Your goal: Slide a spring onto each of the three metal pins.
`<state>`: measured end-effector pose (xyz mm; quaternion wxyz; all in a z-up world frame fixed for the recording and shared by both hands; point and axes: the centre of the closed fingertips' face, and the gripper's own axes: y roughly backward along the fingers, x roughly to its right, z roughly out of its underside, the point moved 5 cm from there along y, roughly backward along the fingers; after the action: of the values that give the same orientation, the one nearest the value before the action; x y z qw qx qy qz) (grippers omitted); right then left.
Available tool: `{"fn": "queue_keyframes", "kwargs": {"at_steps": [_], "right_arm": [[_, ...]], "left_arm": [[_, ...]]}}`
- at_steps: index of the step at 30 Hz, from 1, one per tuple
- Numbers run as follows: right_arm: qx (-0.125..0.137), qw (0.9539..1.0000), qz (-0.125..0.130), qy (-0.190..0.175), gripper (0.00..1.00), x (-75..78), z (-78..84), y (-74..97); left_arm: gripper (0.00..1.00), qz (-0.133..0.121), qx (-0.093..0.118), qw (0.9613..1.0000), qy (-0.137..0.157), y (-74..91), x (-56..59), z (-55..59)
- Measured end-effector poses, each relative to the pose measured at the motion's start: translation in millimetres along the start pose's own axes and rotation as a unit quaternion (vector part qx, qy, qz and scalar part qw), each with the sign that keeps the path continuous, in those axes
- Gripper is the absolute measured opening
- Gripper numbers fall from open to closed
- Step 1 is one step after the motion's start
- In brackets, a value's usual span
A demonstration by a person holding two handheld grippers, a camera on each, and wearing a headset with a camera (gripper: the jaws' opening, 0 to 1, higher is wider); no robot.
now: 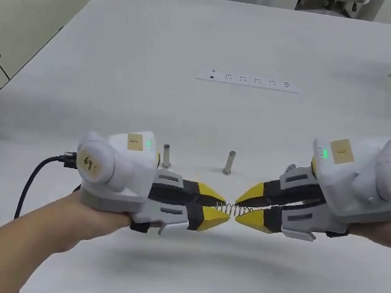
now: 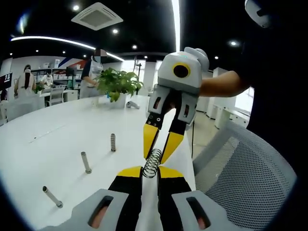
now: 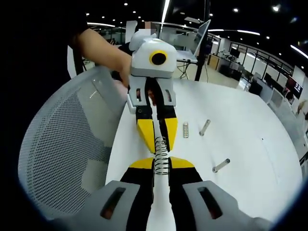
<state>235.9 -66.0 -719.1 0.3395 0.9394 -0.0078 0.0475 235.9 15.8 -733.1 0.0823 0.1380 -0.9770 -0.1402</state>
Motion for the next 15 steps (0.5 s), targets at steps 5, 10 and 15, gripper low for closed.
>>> {"fn": "queue_keyframes", "kwargs": {"at_steps": [5, 10, 15], "right_arm": [[0.000, 0.9999, 0.002, -0.013, 0.09, -0.5, 1.5, 0.9], [-0.003, 0.9995, 0.009, -0.029, 0.10, -0.6, 12.6, 5.3], [0.005, 0.9992, 0.015, -0.037, 0.09, -1.4, 14.4, 6.7]], "left_arm": [[0.03, 0.003, -0.001, 1.0000, 0.001, -1.1, 2.3, -0.5], [0.03, 0.003, -0.001, 1.0000, 0.004, -0.3, 2.8, -0.7], [0.03, 0.005, -0.002, 1.0000, 0.006, 0.2, 2.3, -0.2]]}}
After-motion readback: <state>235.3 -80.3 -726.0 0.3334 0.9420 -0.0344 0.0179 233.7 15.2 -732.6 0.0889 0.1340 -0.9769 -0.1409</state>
